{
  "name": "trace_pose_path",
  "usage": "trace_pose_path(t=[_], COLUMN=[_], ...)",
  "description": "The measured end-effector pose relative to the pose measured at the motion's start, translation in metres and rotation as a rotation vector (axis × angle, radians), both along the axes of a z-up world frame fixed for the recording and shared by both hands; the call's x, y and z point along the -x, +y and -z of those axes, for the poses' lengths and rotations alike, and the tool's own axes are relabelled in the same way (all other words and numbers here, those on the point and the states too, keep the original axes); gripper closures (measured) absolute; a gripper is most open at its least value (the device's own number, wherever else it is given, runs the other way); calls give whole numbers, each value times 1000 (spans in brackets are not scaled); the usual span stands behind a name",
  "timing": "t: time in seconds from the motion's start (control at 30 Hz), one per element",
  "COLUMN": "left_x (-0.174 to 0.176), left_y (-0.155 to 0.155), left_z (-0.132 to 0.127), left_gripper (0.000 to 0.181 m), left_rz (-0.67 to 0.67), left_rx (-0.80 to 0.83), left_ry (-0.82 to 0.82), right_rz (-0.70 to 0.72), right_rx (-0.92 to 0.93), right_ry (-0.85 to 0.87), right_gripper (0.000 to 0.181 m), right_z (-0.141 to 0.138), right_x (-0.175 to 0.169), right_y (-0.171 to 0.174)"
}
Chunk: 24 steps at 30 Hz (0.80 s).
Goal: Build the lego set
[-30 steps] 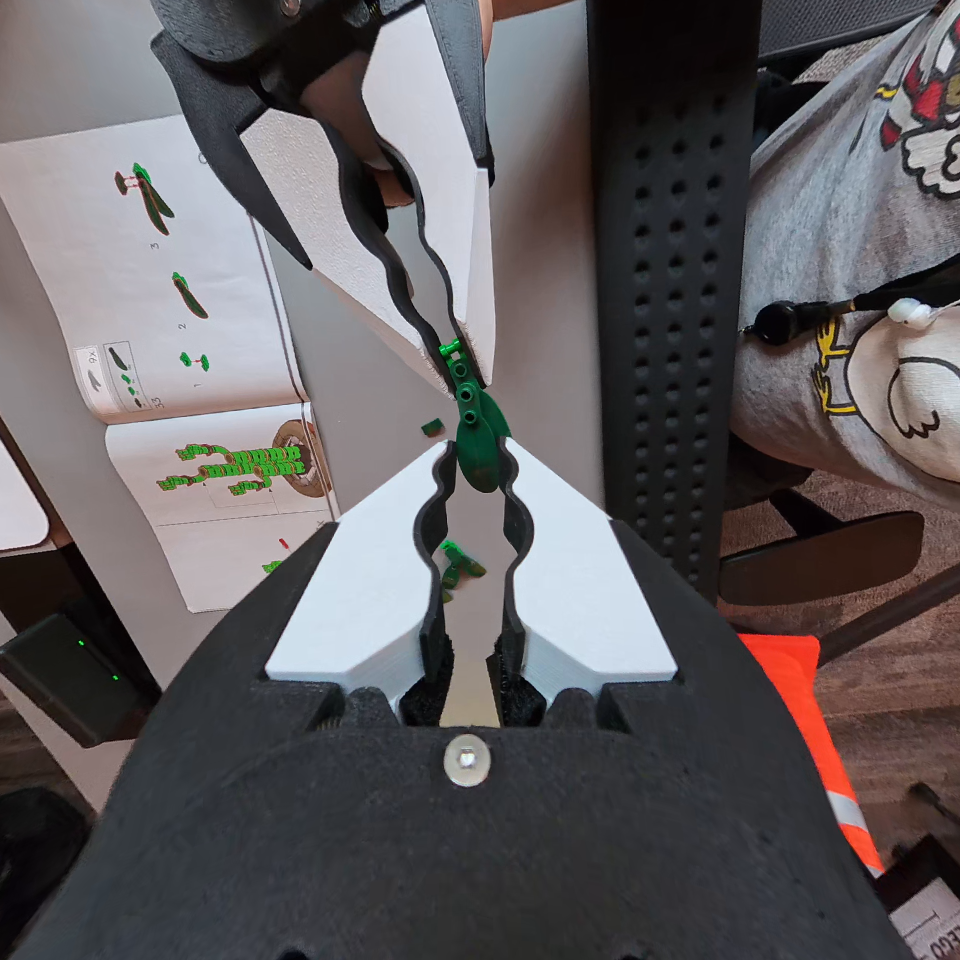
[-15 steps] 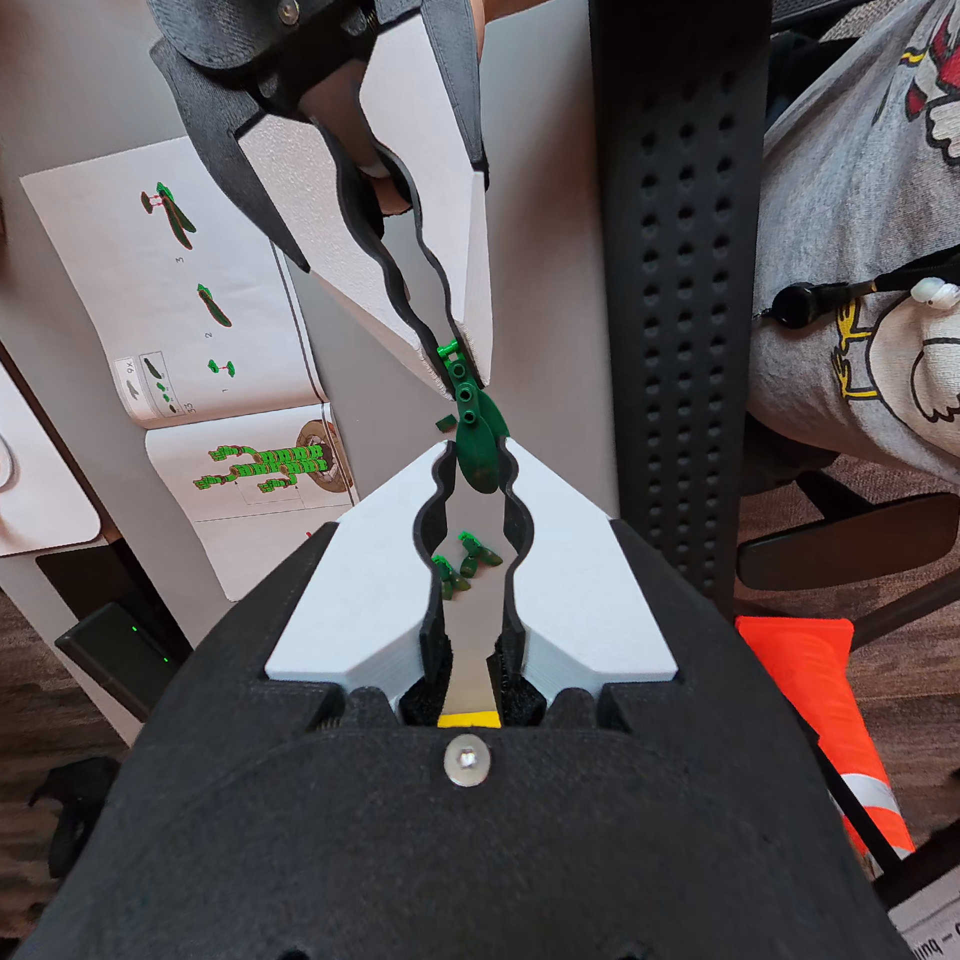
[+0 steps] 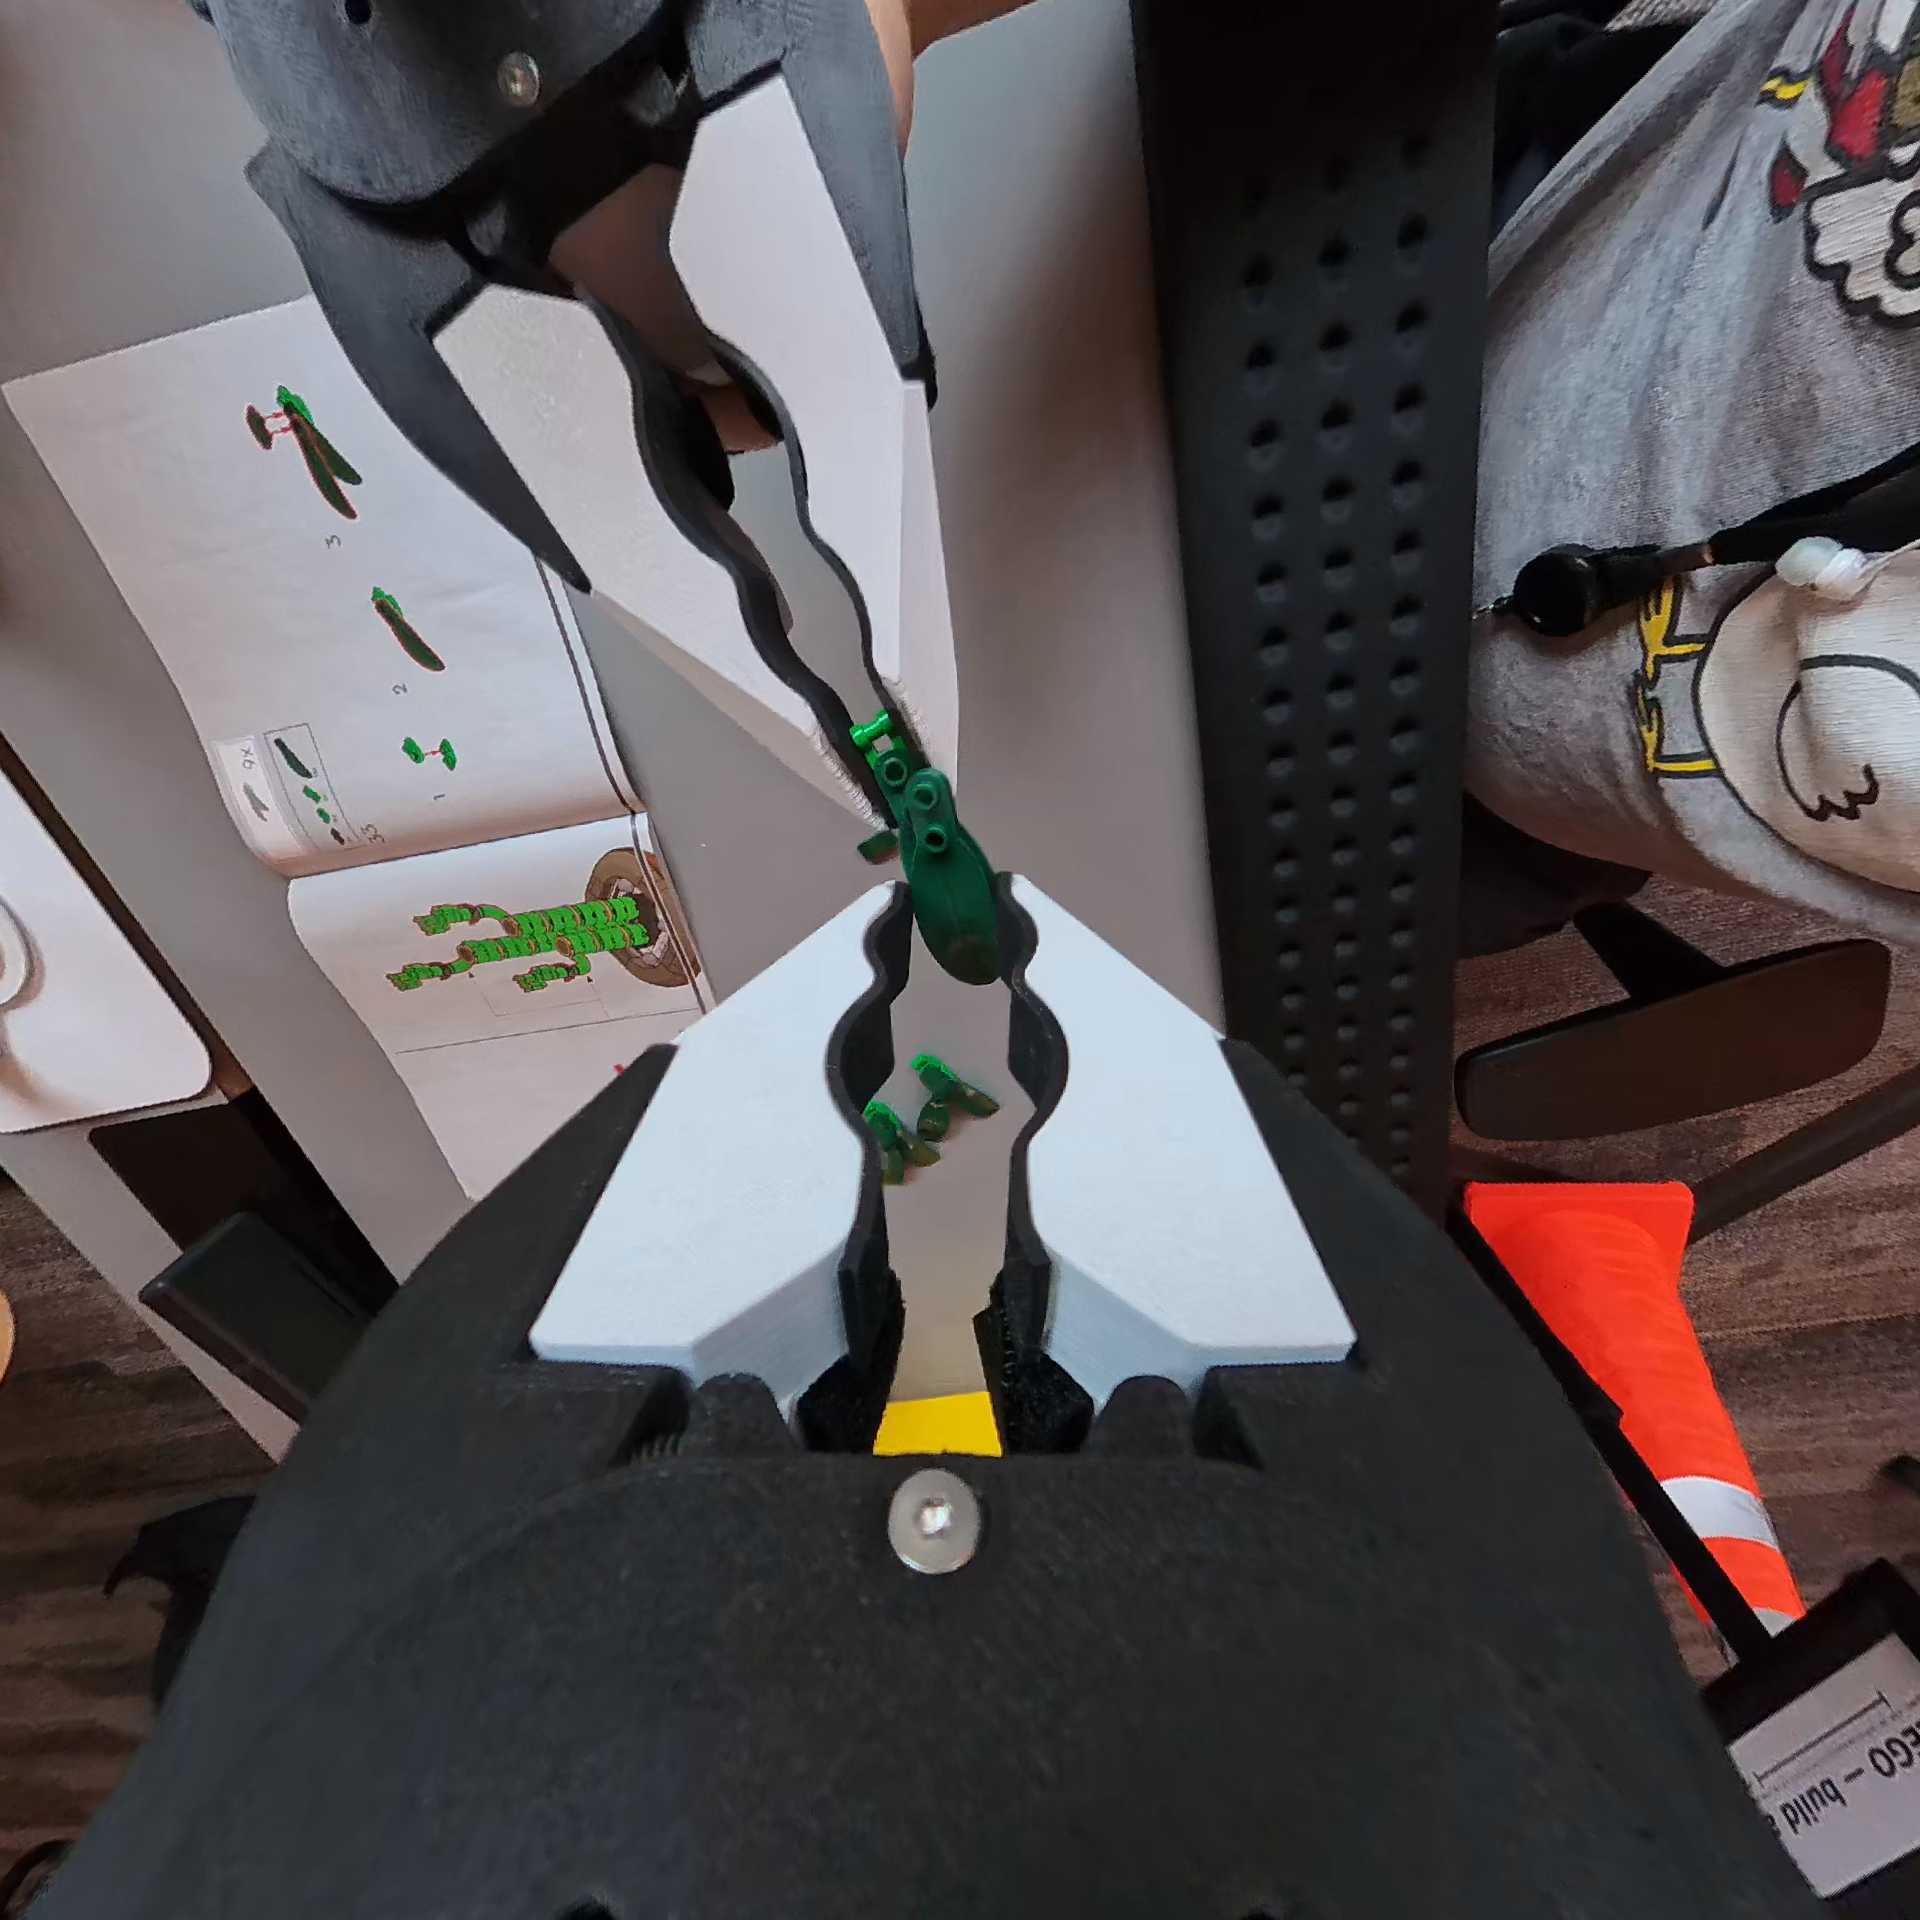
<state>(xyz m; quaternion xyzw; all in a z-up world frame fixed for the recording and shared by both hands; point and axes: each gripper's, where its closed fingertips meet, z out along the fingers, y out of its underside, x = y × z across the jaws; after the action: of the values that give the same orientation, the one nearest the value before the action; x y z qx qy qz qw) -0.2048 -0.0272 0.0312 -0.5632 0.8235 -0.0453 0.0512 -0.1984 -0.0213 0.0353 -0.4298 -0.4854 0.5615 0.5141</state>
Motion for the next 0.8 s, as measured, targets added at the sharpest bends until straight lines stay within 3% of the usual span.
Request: trace_pose_path(t=[0.8], left_x=[-10], left_y=[5], left_z=[-9], left_gripper=[162], left_rz=[-27], left_rx=[-12], left_ry=[-63], right_rz=[-46], right_rx=[103], right_ry=[55], right_gripper=[175], right_z=[-6], right_x=[-5], right_y=[3])
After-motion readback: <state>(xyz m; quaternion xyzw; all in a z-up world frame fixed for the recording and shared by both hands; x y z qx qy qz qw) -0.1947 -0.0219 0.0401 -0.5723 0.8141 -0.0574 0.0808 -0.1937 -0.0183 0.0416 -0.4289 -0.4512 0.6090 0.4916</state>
